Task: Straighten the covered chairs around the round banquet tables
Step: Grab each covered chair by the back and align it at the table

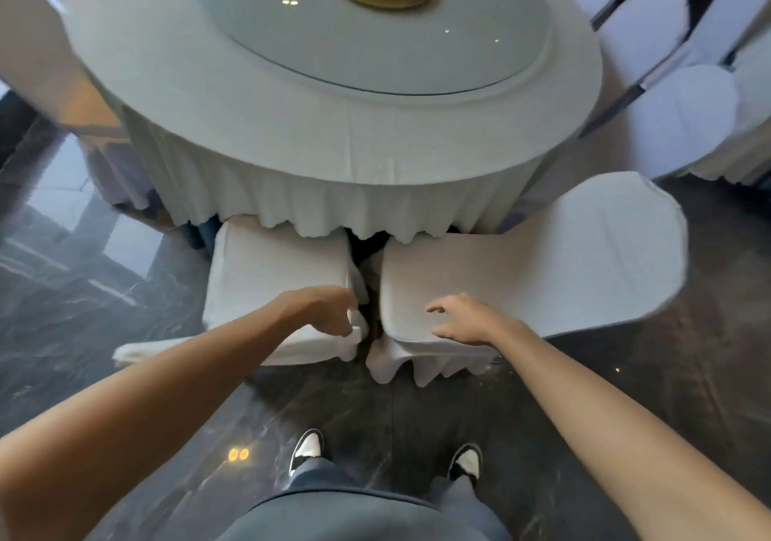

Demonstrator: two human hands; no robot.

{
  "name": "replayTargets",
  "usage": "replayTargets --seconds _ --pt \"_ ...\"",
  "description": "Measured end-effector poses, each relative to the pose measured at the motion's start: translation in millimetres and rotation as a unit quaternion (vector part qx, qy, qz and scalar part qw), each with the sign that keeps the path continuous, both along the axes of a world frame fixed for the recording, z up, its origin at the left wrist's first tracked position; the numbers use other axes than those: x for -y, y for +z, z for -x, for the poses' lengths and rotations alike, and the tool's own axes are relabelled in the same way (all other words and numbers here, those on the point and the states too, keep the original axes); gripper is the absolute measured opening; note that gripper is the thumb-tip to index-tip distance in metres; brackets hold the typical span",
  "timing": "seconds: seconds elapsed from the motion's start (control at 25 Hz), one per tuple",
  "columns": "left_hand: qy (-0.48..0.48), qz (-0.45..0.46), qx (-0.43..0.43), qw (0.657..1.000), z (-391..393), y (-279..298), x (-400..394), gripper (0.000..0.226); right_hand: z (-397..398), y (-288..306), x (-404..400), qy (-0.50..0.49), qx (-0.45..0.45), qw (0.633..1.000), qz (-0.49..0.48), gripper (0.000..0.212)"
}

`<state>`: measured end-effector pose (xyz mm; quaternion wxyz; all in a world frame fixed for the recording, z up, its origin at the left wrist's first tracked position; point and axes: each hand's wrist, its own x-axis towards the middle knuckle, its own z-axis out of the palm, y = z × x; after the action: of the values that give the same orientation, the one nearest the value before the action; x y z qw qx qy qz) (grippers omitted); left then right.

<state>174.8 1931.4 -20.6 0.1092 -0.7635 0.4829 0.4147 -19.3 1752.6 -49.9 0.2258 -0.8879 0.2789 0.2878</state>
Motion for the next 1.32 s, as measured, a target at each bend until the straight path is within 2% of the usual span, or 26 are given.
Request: replayTargets --seconds 0.12,0.32,0.56,0.8,0.92,1.04,1.16,1.24,1.32 --pt "0.011 0.086 0.024 0.996 48.0 -13.8 76.4 0.060 57.3 6.2 93.7 -0.001 0.010 0.998 0.067 0.055" --pt "0.061 0.177 0.047 0.981 161.3 -18.3 225.9 0.074 142.1 24.3 258.0 0.041 0.115 0.976 0.179 0.054" --pt "0.147 0.201 0.013 0.968 301.9 -17.9 374.9 0.095 225.3 34.0 401.6 0.146 0.134 0.945 0.260 0.066" --pt "0.221 0.175 -0.069 0.957 389.8 -32.4 484.7 0.110 249.3 17.2 491.6 0.245 0.085 0.910 0.323 0.086" --pt "0.255 0.148 -0.094 0.951 413.0 -50.8 521.5 0.112 247.5 -1.2 509.9 0.310 0.077 0.890 0.325 0.066" --pt "0.296 0.138 -0.079 0.942 424.3 -72.6 547.4 0.110 238.3 -17.9 526.1 0.413 0.113 0.830 0.358 0.032" --pt "0.353 0.172 -0.054 0.918 428.3 -79.6 562.4 0.080 233.4 -22.7 536.4 0.493 0.128 0.779 0.367 0.017" --pt "0.362 0.185 -0.056 0.912 431.5 -74.6 560.0 0.064 236.4 -21.2 532.5 0.513 0.161 0.767 0.351 0.011" --pt "0.353 0.182 -0.062 0.916 438.7 -69.7 550.5 0.058 248.7 -23.1 526.1 0.516 0.193 0.770 0.322 0.007"
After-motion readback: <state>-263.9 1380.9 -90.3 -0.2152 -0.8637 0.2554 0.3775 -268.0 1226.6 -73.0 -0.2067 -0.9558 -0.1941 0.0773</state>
